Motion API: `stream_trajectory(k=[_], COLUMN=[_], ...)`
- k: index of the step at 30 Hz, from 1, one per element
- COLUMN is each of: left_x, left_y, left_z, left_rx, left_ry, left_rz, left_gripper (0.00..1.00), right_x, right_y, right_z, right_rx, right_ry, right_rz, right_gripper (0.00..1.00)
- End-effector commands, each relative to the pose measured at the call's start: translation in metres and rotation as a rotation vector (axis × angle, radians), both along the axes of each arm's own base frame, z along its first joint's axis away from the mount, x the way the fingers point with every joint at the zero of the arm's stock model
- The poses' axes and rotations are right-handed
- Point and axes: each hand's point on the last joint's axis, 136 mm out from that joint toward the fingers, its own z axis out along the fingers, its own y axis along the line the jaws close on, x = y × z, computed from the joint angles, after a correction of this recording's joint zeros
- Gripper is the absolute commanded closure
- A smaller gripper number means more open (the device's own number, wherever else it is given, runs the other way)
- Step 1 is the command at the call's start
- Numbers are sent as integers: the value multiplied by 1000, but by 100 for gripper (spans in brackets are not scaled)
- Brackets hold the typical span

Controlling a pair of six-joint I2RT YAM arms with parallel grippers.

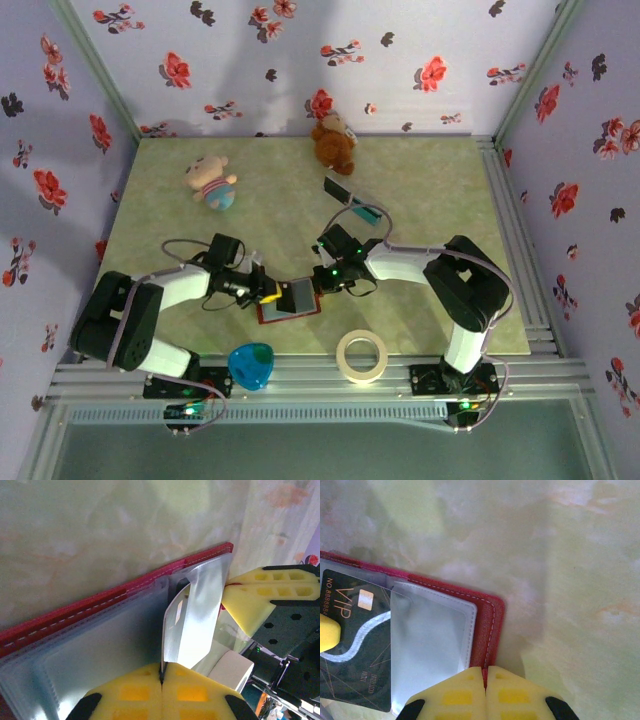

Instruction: Put the credit cards into the card holder

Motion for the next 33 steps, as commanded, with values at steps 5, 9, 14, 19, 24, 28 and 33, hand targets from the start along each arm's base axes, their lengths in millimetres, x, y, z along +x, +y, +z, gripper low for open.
stream_trajectory(k=[5,9,14,19,24,28,33], left_x=[0,-2,-2,-3,-1,-5,-11], left_y=[13,13,9,17,13,6,11], left_z=[-17,-20,-22,-21,-19,-24,-24], left_rx=[55,66,72,140,133,167,264], left_ry=[0,-12,-27,-50,-68,-73,-60], left_rz=[77,91,94,77,118,121,94], left_gripper=[100,100,100,100,95,77,63], right_x=[-20,-21,-23,-23,-22,-21,-21], right_y=[-14,-11,-9,-11,-8,-4,-4], right_z=[-43,-44,-44,-44,-44,-45,-45], right_rx=[-86,-69,-60,-61,-48,-30,-35], right_ry=[86,97,106,105,108,122,120], right_rz=[13,11,10,12,-1,-17,-19], right_gripper=[100,100,100,100,99,99,99])
